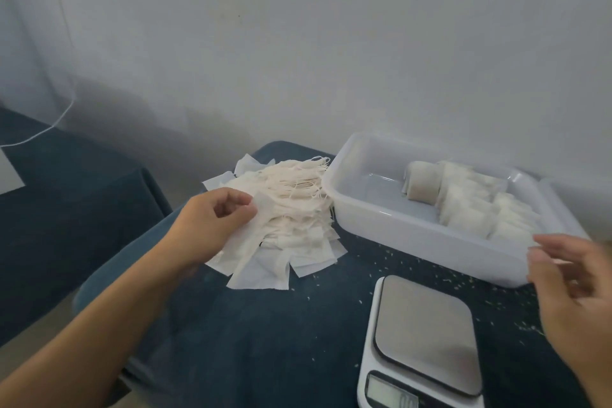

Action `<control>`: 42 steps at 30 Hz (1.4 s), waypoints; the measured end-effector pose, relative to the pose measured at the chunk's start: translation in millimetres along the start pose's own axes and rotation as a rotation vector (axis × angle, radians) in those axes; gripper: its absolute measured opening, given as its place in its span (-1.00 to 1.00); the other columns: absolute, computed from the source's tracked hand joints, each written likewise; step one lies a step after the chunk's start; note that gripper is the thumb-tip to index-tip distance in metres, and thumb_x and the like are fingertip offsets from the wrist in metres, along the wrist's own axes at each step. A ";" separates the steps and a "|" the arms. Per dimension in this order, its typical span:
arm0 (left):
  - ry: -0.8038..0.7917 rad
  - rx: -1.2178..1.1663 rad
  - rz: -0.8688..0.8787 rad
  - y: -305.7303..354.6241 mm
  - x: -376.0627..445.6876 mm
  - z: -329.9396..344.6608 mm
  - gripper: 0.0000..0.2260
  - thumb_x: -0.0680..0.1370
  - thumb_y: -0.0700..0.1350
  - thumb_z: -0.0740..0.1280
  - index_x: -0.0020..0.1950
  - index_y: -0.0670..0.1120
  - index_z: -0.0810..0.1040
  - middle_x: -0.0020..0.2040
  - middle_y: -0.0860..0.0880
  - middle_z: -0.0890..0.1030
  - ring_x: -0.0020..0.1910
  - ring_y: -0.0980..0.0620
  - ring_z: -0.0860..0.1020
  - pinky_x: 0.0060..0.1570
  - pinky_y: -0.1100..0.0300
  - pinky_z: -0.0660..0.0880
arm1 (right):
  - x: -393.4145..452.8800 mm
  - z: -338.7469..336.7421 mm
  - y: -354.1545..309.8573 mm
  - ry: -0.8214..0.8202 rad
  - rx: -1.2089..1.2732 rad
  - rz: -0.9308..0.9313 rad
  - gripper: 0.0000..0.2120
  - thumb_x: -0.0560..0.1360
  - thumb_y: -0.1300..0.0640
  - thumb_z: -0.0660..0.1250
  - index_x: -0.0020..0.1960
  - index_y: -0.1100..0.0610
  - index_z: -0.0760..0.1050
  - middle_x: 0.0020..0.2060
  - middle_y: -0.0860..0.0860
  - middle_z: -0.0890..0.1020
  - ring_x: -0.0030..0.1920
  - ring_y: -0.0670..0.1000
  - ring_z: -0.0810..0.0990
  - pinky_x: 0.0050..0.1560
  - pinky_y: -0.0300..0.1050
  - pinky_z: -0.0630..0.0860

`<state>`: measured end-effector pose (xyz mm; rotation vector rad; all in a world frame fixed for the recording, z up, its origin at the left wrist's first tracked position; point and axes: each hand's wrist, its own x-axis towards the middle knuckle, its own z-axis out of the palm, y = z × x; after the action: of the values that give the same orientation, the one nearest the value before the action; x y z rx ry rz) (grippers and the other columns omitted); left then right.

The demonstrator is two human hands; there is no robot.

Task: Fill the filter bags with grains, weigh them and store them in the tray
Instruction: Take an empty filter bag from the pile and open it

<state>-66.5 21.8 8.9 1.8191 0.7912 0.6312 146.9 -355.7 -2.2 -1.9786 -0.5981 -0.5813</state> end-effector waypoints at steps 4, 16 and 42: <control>-0.328 -0.531 -0.230 20.8 -15.2 7.2 -0.88 0.57 -0.06 0.41 -0.03 -0.08 0.70 -0.02 -0.08 0.67 -0.04 -0.05 0.63 0.01 0.07 0.63 | -9.6 8.5 -10.7 -0.142 0.115 0.033 -0.86 0.54 -0.16 0.33 0.09 -0.34 0.55 -0.01 -0.32 0.66 -0.11 -0.14 0.69 -0.24 -0.21 0.62; -0.488 -0.966 -0.499 74.3 -34.4 118.3 -0.72 0.66 -0.22 0.28 0.33 -0.32 0.53 0.22 -0.32 0.65 -0.09 -0.09 0.69 -0.16 0.12 0.70 | -27.4 43.6 -72.1 -0.410 0.082 -0.520 -0.63 0.52 -0.13 0.44 0.28 -0.03 0.55 0.18 -0.10 0.55 0.20 -0.08 0.55 0.17 -0.17 0.51; -0.889 -0.737 -0.150 43.4 -44.3 192.0 -0.90 0.50 -0.13 0.46 -0.02 -0.05 0.75 -0.17 -0.07 0.68 -0.24 0.13 0.64 -0.22 0.34 0.59 | -18.1 28.6 -17.0 -0.181 1.012 0.961 -0.87 0.57 0.15 0.40 0.07 0.18 0.64 -0.11 0.08 0.69 -0.20 -0.05 0.60 -0.37 -0.29 0.54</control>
<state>54.2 -137.1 -20.9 1.1423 0.0510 -0.0421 126.7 -326.2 -14.6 -1.1128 0.0442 0.4476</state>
